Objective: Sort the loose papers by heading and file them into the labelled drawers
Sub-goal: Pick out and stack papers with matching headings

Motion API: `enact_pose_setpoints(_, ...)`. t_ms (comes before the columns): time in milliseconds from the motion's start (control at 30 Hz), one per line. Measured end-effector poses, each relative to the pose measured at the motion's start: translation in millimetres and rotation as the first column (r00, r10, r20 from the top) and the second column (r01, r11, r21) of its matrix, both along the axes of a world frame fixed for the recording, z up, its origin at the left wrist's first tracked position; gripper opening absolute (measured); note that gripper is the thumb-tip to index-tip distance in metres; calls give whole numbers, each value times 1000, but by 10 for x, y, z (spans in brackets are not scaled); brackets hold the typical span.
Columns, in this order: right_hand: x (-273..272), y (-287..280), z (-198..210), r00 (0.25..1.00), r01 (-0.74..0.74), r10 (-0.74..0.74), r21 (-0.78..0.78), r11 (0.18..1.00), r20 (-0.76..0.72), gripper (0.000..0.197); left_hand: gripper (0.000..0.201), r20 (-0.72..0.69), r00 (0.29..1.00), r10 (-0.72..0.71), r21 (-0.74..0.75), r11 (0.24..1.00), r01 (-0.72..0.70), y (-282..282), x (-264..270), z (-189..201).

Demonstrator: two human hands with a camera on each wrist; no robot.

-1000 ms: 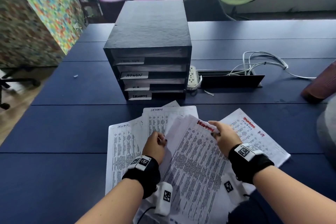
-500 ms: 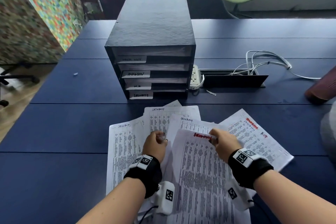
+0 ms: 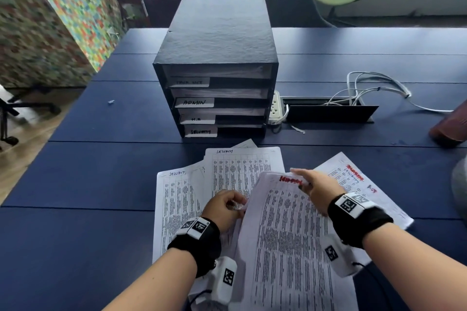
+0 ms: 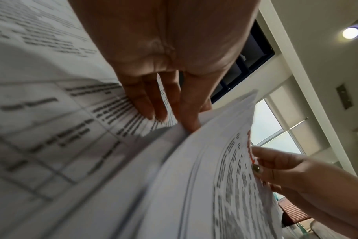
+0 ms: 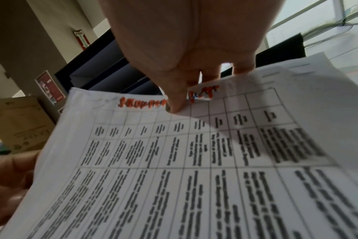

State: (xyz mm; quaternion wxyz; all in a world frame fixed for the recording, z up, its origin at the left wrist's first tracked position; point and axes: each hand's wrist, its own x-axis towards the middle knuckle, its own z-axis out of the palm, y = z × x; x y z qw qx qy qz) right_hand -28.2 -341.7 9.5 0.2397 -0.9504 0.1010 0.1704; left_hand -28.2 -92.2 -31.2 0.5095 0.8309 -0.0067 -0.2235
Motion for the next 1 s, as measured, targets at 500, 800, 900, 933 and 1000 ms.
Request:
enact_pose_setpoints(500,-216,240,-123,993,-88,94,-84,993,76,21,39,-53,871,488,-4,872,-489,413,39,-48)
enact_pose_setpoints(800,-196,337,46,958,-37,87,-181,983,274,8,21,112,982,150,239,955,-173,424,41,65)
enact_pose_setpoints(900,-109,404,209,961,-46,82,-142,989,262,4,21,90,990,104,216,969,-122,481,42,84)
enact_pose_setpoints(933,-88,421,252,963,-36,72,-140,990,259,5,22,75,994,83,198,975,-97,495,28,81)
enact_pose_setpoints(1000,-50,438,324,957,13,21,-117,993,288,10,25,32,999,43,172,984,-48,511,-23,46)
